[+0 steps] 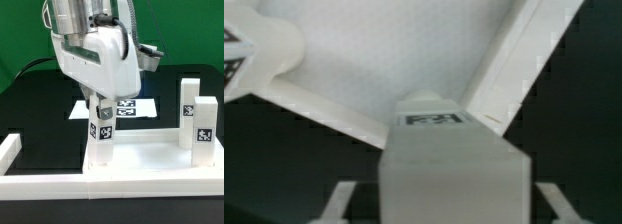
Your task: Assemble desk
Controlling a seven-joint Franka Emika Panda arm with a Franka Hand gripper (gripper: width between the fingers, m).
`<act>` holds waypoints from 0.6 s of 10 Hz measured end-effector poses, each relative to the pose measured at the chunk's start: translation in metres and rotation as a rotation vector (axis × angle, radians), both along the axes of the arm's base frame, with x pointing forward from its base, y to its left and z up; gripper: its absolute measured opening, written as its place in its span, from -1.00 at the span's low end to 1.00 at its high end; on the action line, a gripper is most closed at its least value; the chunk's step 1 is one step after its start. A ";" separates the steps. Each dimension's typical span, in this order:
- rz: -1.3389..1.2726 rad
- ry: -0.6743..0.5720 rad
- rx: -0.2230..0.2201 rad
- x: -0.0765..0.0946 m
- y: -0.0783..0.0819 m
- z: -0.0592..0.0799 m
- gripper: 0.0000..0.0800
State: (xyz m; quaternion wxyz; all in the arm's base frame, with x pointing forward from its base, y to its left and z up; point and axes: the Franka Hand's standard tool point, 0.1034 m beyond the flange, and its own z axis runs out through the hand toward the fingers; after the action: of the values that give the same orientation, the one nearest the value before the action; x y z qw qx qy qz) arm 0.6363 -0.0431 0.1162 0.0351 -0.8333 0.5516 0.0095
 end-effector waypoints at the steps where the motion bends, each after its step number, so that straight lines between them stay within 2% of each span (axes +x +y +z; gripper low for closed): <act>1: -0.149 0.005 0.017 0.000 -0.002 0.000 -0.27; 4: -0.570 0.011 0.077 0.002 -0.006 -0.002 -0.27; 6: -0.699 0.004 0.084 0.002 -0.005 -0.002 -0.27</act>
Offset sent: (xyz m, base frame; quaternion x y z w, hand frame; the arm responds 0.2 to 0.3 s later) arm 0.0007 -0.0074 -0.0072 0.0605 -0.0325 0.3979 0.9149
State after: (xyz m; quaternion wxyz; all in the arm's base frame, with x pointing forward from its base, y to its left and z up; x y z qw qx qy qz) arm 0.6382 -0.0479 0.1143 0.0694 -0.5918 0.8028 0.0213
